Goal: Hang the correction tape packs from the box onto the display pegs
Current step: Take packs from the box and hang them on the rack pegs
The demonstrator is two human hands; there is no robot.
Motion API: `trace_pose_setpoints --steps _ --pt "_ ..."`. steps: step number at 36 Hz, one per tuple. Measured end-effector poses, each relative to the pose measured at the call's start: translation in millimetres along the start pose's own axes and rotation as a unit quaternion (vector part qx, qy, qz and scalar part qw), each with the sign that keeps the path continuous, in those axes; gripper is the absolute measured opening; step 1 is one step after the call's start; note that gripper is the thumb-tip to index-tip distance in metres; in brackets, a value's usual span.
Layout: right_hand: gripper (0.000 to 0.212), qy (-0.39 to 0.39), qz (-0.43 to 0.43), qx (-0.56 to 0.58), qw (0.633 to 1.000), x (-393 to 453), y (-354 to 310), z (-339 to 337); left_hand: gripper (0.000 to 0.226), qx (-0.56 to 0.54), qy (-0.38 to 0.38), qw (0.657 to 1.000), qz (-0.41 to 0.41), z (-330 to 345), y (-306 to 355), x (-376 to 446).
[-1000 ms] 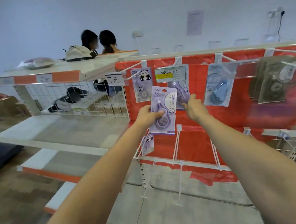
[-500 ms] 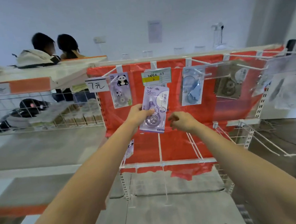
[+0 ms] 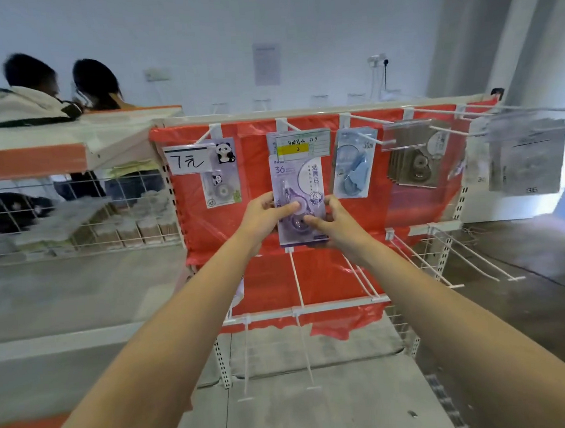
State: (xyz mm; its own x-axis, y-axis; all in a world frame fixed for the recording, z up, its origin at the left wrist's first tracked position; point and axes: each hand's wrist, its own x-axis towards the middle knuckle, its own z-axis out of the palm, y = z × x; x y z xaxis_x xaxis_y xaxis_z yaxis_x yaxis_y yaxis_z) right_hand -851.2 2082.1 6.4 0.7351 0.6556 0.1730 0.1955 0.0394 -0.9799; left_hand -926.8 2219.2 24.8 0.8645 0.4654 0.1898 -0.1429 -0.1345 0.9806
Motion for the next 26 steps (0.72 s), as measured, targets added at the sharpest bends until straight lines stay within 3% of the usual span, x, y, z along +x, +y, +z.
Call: trace_pose_setpoints --steps 7,9,10,13,18,26 --pt "0.025 0.008 -0.007 0.031 0.999 -3 1 1 0.024 -0.016 -0.003 1.000 -0.003 0 3 -5" --pt "0.026 0.013 -0.008 0.033 0.999 -3 -1 2 0.041 -0.011 0.003 1.000 0.001 -1 0 -2" --pt "0.024 0.016 -0.006 0.039 0.999 -2 -2 2 0.041 -0.007 0.001 1.000 0.000 -1 1 0" --pt "0.021 0.026 0.001 0.045 0.999 1 -5 3 0.009 -0.015 -0.001 1.000 0.000 1 6 1" --pt "0.016 0.037 0.004 0.012 0.999 6 -10 0 0.037 0.051 -0.001 0.999 0.020 -1 -4 0" --pt "0.026 0.056 -0.003 -0.032 0.998 32 -10 -1 0.012 0.194 -0.051 0.979 -0.021 -13 -25 -6"
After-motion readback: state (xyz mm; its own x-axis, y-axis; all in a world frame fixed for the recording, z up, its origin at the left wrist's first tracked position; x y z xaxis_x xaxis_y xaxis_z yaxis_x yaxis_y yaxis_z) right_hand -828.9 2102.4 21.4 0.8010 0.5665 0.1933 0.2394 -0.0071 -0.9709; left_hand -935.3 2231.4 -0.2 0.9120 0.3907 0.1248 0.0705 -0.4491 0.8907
